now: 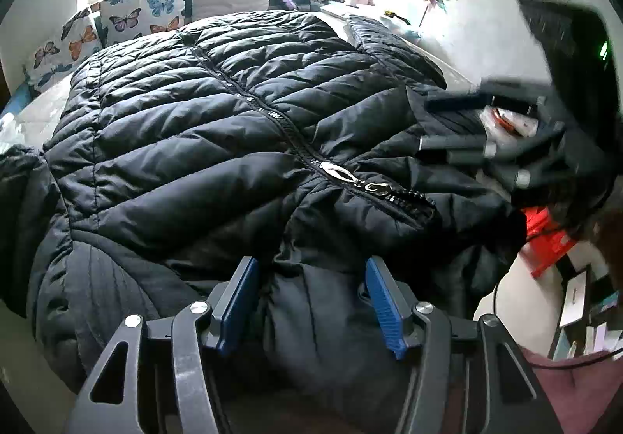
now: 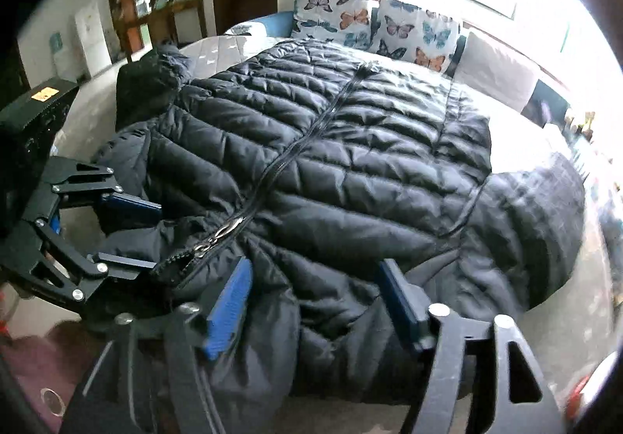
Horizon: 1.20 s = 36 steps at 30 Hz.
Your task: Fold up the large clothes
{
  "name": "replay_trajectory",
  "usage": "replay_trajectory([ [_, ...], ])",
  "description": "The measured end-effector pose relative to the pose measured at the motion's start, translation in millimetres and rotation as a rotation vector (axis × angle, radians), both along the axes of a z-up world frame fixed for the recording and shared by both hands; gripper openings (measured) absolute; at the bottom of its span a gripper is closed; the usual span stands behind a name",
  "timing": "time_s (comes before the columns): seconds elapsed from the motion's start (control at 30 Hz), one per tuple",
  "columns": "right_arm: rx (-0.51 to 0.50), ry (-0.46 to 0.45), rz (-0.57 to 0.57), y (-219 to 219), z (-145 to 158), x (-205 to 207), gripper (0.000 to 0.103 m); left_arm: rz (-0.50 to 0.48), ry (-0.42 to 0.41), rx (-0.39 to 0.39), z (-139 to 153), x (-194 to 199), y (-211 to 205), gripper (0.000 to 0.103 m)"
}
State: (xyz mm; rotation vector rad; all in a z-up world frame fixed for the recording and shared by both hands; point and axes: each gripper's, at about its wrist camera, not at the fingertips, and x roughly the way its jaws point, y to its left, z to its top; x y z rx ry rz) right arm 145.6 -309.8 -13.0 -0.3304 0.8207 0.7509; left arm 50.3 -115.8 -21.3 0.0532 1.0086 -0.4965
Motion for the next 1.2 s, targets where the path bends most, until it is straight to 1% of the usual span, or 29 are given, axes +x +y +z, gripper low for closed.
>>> replay_trajectory([
  [0.07,-0.038,0.067,-0.003,6,-29,4,0.078,0.003,0.005,-0.003,1,3,1,0.062],
  [0.1,-0.031,0.046,-0.001,6,-36,1,0.078,0.004,0.01,-0.005,2,4,1,0.062],
  [0.13,-0.015,0.014,0.007,4,-36,-2,0.079,0.005,0.023,-0.005,4,9,-1,0.062],
  [0.2,-0.012,0.033,0.024,1,-26,1,0.079,0.008,0.049,-0.016,9,14,0,0.062],
  [0.27,0.042,0.053,0.033,-10,-13,6,0.079,0.018,0.063,-0.045,19,19,5,0.062],
  [0.3,0.068,0.049,0.017,-20,-5,12,0.079,0.029,0.057,-0.058,28,22,9,0.062],
  [0.4,0.135,0.042,-0.065,-53,14,32,0.079,0.066,0.028,-0.089,45,29,20,0.062],
  [0.47,0.192,0.051,-0.161,-86,24,59,0.079,0.094,0.012,-0.108,53,39,23,0.065],
  [0.53,0.221,0.052,-0.241,-111,28,84,0.079,0.109,0.013,-0.116,56,50,21,0.067],
  [0.63,0.251,0.072,-0.391,-155,25,130,0.079,0.112,0.052,-0.14,52,70,9,0.067],
  [0.73,0.276,0.088,-0.526,-192,17,177,0.079,0.097,0.092,-0.145,40,90,-10,0.067],
  [0.83,0.33,0.14,-0.628,-221,0,214,0.079,0.08,0.131,-0.149,30,103,-26,0.067],
  [0.87,0.371,0.184,-0.661,-234,-10,229,0.079,0.071,0.141,-0.154,26,106,-30,0.067],
  [0.97,0.452,0.251,-0.729,-256,-29,254,0.079,0.05,0.156,-0.148,16,113,-43,0.067],
  [1.03,0.492,0.293,-0.746,-265,-42,271,0.079,0.037,0.168,-0.139,9,115,-51,0.067],
  [1.1,0.549,0.346,-0.747,-271,-55,288,0.079,0.023,0.166,-0.124,5,118,-57,0.067],
  [1.17,0.626,0.348,-0.746,-275,-60,298,0.079,0.014,0.167,-0.119,3,119,-60,0.069],
  [1.2,0.661,0.362,-0.735,-279,-60,302,0.079,0.012,0.173,-0.126,2,121,-61,0.071],
])
